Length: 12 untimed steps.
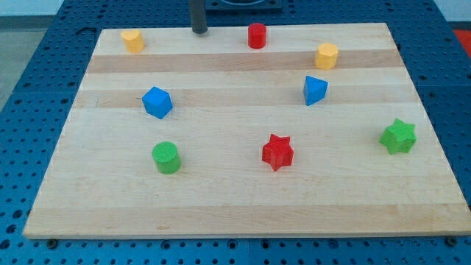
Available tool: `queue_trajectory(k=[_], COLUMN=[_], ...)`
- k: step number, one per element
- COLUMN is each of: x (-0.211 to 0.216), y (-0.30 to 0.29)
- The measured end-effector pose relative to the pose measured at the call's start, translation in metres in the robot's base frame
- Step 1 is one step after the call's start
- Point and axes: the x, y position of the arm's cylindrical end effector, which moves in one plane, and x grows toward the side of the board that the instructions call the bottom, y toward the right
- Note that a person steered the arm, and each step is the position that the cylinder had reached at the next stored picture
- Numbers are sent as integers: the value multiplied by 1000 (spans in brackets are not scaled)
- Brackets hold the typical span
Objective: Point your arm at red circle
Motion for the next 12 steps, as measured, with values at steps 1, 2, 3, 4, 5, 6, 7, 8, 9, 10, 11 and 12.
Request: queue_trajectory(k=[1,2,3,4,5,6,7,8,9,10,11,12], x=[1,1,1,1,1,2,2,2,2,2,2,2], y=[11,15,24,35,47,65,72,76,87,88,100,126])
